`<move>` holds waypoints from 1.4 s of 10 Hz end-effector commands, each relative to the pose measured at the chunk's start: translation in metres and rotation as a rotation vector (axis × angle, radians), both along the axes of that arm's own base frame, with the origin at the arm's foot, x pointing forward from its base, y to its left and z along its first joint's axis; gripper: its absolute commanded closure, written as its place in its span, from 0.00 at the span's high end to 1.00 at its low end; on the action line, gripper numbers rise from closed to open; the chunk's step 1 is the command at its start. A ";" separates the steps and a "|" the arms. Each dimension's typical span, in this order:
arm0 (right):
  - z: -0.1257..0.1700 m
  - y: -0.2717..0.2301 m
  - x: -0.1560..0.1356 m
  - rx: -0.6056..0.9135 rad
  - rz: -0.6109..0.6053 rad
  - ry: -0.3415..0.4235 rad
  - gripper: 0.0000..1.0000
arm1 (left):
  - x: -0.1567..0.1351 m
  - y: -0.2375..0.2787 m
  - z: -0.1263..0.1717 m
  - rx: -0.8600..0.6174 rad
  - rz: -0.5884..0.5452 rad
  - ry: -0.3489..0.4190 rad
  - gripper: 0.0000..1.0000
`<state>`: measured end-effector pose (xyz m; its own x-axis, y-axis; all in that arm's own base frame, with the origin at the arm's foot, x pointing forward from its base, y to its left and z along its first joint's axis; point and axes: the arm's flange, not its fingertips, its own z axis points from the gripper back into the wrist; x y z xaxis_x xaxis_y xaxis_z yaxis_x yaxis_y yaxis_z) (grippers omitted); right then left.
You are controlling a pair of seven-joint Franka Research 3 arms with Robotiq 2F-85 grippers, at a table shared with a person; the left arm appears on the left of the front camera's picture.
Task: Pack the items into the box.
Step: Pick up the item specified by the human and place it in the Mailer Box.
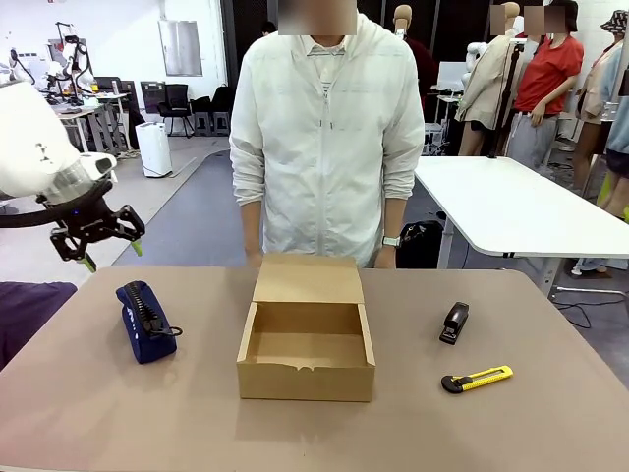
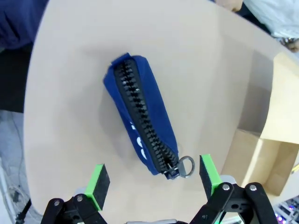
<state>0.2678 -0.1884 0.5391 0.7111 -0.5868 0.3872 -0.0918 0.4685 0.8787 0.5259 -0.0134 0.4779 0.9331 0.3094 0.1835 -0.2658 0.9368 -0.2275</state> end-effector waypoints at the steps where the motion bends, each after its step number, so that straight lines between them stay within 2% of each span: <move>1: 0.002 0.000 0.004 0.005 0.003 -0.038 1.00 | 0.012 -0.010 -0.006 0.040 -0.021 0.083 1.00; 4: 0.002 0.000 0.004 0.005 0.003 -0.038 1.00 | 0.026 -0.029 -0.038 0.111 -0.069 0.232 1.00; 7: 0.002 0.000 0.004 0.005 0.003 -0.038 1.00 | 0.030 -0.033 -0.045 0.120 -0.075 0.253 1.00; 8: 0.002 0.000 0.004 0.005 0.003 -0.038 1.00 | 0.032 -0.033 -0.049 0.113 -0.018 0.278 1.00; 9: 0.002 0.000 0.004 0.005 0.003 -0.038 1.00 | 0.032 -0.029 -0.052 0.136 0.260 0.283 1.00; 10: 0.002 0.000 0.004 0.005 0.003 -0.038 1.00 | 0.032 -0.027 -0.054 0.127 0.377 0.290 1.00; 11: 0.002 0.000 0.004 0.005 0.003 -0.038 1.00 | 0.035 -0.027 -0.055 0.091 0.435 0.294 1.00; 12: 0.002 0.000 0.004 0.005 0.003 -0.038 1.00 | 0.035 -0.025 -0.052 0.053 0.465 0.227 1.00; 13: 0.002 0.000 0.004 0.005 0.003 -0.038 1.00 | 0.036 -0.026 -0.045 0.000 0.384 0.146 1.00; 14: 0.002 0.000 0.004 0.005 0.003 -0.038 1.00 | 0.032 -0.017 -0.054 0.072 0.419 0.270 1.00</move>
<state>0.2681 -0.1884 0.5392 0.7117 -0.5861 0.3872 -0.0910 0.4696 0.8782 0.5629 -0.0346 0.4297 0.7389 0.6737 0.0132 -0.6704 0.7370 -0.0863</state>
